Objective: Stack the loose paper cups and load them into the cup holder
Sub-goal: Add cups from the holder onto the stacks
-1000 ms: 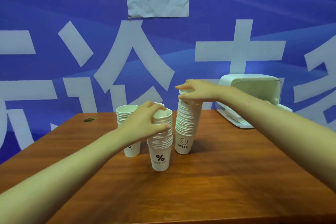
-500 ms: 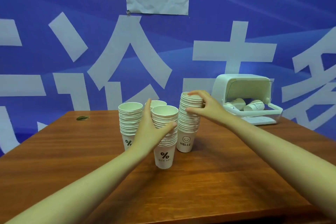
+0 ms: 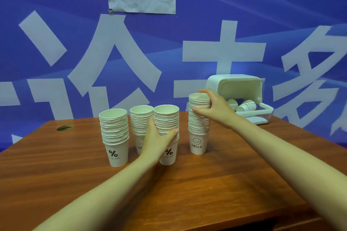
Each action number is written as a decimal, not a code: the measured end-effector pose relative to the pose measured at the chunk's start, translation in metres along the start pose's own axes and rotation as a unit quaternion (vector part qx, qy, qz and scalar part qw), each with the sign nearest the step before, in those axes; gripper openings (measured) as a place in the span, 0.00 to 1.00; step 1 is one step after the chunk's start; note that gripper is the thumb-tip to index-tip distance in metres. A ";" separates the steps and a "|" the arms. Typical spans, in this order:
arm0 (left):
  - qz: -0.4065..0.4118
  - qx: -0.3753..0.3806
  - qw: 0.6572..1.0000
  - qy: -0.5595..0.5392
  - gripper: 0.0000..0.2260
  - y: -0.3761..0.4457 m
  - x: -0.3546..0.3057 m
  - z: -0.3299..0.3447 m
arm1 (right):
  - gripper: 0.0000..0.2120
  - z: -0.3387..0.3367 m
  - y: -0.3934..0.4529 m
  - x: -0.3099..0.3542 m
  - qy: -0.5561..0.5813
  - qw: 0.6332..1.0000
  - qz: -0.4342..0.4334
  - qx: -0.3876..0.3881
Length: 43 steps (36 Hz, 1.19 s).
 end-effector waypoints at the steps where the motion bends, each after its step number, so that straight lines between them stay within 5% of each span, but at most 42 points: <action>1: 0.003 0.000 1.000 -0.001 0.28 0.006 0.000 0.007 | 0.31 -0.004 -0.001 -0.008 -0.015 1.000 0.007 -0.006; 7: -0.001 -0.005 1.000 -0.005 0.32 0.042 0.005 0.042 | 0.44 -0.017 -0.013 -0.057 0.047 0.990 0.099 -0.091; 11: -0.001 -0.012 1.000 -0.022 0.32 0.052 0.007 0.054 | 0.39 -0.015 -0.022 -0.065 0.094 0.981 0.093 -0.142; 16: 0.002 -0.003 1.000 -0.027 0.31 0.057 0.010 0.055 | 0.36 -0.001 -0.029 -0.053 0.134 0.982 0.044 -0.125; 26: 0.004 0.042 0.998 -0.038 0.32 0.059 0.014 0.059 | 0.45 -0.002 -0.031 -0.051 0.161 0.979 0.031 -0.121; 31: -0.024 0.029 0.996 -0.076 0.31 0.067 0.030 0.071 | 0.34 -0.022 -0.032 -0.068 0.208 0.959 0.022 -0.190; 35: -0.029 0.025 0.995 -0.090 0.30 0.083 0.034 0.079 | 0.26 -0.050 -0.019 -0.129 0.196 0.936 0.116 -0.270; 38: -0.023 0.025 0.995 -0.094 0.31 0.099 0.037 0.085 | 0.19 -0.059 -0.003 -0.178 0.072 0.960 0.178 -0.203; 43: -0.009 0.030 0.992 -0.121 0.32 0.119 0.046 0.094 | 0.17 -0.025 0.020 -0.260 -0.071 0.964 0.255 0.028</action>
Point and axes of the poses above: each hand's wrist, its own y-axis towards the middle knuckle, its own z-axis out of the palm, x = y × z, the point moved 10 cm from there along y, towards the middle knuckle, and after that the axes turned 15 degrees about -z, right-handed, at the moved point
